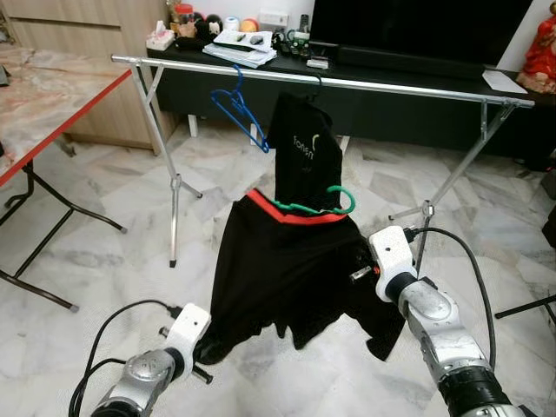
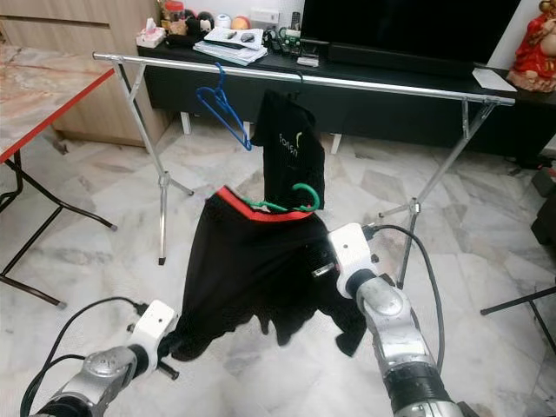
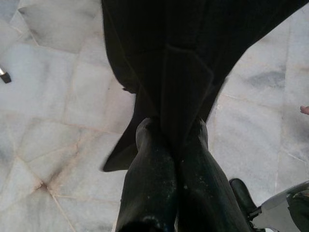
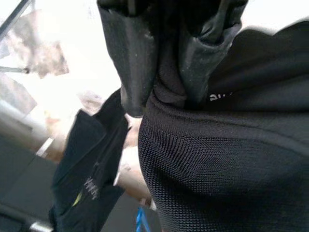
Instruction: Hang hanger
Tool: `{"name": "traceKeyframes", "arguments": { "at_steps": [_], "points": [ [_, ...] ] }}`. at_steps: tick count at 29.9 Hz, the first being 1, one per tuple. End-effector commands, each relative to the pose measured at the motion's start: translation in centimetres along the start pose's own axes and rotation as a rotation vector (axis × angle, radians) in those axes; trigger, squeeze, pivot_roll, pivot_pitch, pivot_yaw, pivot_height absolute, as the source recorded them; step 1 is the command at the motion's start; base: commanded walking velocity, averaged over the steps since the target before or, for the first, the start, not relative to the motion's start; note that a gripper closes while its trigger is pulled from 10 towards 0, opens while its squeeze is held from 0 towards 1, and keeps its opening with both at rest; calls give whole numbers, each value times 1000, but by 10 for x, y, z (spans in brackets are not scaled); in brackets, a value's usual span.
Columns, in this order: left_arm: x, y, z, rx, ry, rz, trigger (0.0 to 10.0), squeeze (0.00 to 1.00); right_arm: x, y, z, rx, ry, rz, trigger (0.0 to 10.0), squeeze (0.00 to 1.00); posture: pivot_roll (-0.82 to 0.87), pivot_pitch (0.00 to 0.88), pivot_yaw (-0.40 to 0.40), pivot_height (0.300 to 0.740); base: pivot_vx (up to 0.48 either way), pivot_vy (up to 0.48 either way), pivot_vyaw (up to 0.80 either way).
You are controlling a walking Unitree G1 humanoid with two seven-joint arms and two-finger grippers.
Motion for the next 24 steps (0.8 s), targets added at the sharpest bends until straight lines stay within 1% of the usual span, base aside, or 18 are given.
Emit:
{"name": "traceKeyframes", "arguments": {
  "at_steps": [1,2,3,4,5,6,8,9,10,11,14,15,16,19,20,21,22,24],
  "points": [
    [-4,1,-1,16,-15,13,0,0,-10,-1,-6,34,-34,-56,10000,0,-60,110,-61,740,0,0,0],
    [-3,0,-1,19,-6,7,0,0,-13,-1,-8,33,-42,-59,10000,0,-61,107,-61,740,0,0,0],
    [-2,-1,-1,20,0,8,0,63,-15,0,-8,29,-45,-55,10000,0,-61,107,-61,740,0,0,0],
    [0,-2,-1,26,6,13,0,569,-18,1,-10,26,-50,-47,10000,0,-64,104,-59,740,0,0,0],
    [0,-3,-1,31,10,18,0,569,-20,2,-10,24,-54,-42,10000,0,-64,104,-59,740,0,0,0],
    [2,-3,-1,37,18,14,0,1000,-25,1,-12,35,-69,-47,10000,0,-65,101,-58,740,0,0,0],
    [3,-5,-1,42,29,6,0,1000,-31,-2,-14,65,-94,-57,10000,0,-65,99,-57,740,0,0,0],
    [4,-5,-1,40,34,4,1647,1000,-39,-7,-18,108,-124,-95,10000,0,-66,98,-56,740,0,0,0],
    [4,-5,-1,40,35,7,1647,1000,-41,-8,-19,118,-133,-113,10000,0,-66,98,-56,740,0,0,0],
    [4,-8,-2,62,29,37,10000,0,-47,-5,-20,98,-164,-163,10000,0,-66,99,-57,740,0,0,0],
    [2,-11,-4,82,22,42,10000,0,-51,-3,-21,78,-177,-183,10000,0,-64,99,-57,740,0,0,0],
    [1,-14,-5,100,20,38,10000,0,-53,0,-22,48,-185,-186,10000,0,-63,99,-58,740,0,0,0],
    [1,-21,-7,132,29,22,10000,0,-59,11,-22,-52,-207,-206,10000,0,-63,99,-58,740,0,0,0],
    [2,-25,-9,146,44,4,10000,0,-61,20,-22,-136,-217,-197,10000,0,-56,100,-60,740,0,0,0],
    [3,-26,-9,149,52,2,10000,1000,-61,21,-22,-163,-207,-171,10000,0,-53,99,-57,740,0,0,0],
    [6,-27,-10,144,67,-1,10000,1000,-58,23,-20,-199,-179,-116,10000,0,-55,102,-56,740,0,0,0],
    [6,-27,-10,144,67,-1,10000,1000,-58,23,-20,-199,-179,-116,10000,0,-55,102,-56,740,0,0,0],
    [8,-26,-10,125,81,5,10000,1000,-54,21,-17,-217,-144,-54,10000,0,-55,104,-54,740,0,0,0]
  ]
}}
Point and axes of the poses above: a point about 5 cm out from each wrist's last joint towards the gripper, its own z axis pointing out of the wrist towards the gripper, its own x axis along the axis of the wrist's last joint, y = z × x, the point moved 2 cm from there along z, pointing out of the wrist towards the gripper, and after that the axes turned 11 degrees about z, right-handed, at the moved point
